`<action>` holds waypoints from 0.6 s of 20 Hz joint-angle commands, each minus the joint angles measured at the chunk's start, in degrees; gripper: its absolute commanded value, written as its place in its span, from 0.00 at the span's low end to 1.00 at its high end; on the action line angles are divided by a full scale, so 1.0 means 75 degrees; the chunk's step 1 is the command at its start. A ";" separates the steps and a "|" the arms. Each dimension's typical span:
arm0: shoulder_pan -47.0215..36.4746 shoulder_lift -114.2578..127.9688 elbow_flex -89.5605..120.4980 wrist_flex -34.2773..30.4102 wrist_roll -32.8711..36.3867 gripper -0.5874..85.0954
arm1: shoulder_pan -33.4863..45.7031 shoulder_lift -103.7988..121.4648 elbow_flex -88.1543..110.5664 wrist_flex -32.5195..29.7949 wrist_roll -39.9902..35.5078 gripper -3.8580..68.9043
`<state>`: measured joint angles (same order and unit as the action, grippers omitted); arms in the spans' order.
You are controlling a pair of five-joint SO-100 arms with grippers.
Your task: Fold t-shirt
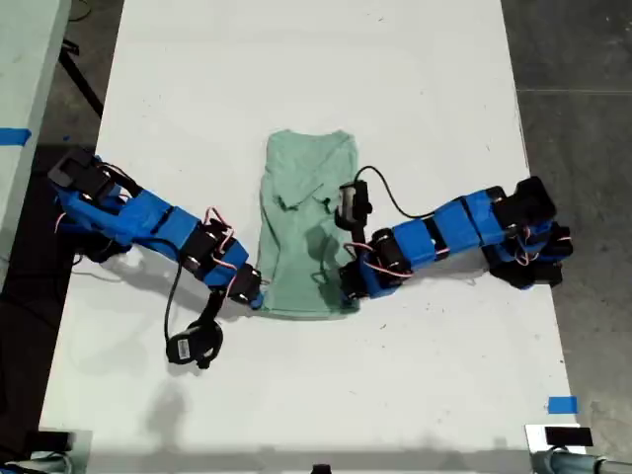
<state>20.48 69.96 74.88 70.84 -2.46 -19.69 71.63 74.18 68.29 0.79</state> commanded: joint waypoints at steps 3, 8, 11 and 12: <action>-0.0680 0.1137 -0.1102 0.0633 0.0973 0.01 | 0.0938 0.1078 -0.0715 0.0199 -0.0820 0.04; -0.3398 0.1207 -0.1289 0.0867 0.3270 0.01 | 0.2965 0.1230 -0.0926 0.0176 -0.2426 0.04; -0.4969 0.0586 -0.1805 0.1195 0.4348 0.01 | 0.4172 0.1184 -0.1043 0.0082 -0.3504 0.04; -0.5414 0.0434 -0.1910 0.1195 0.4629 0.01 | 0.4535 0.1113 -0.1148 0.0070 -0.3855 0.04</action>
<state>-13.54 73.21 64.69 79.28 28.39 9.32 76.29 70.40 69.70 -23.29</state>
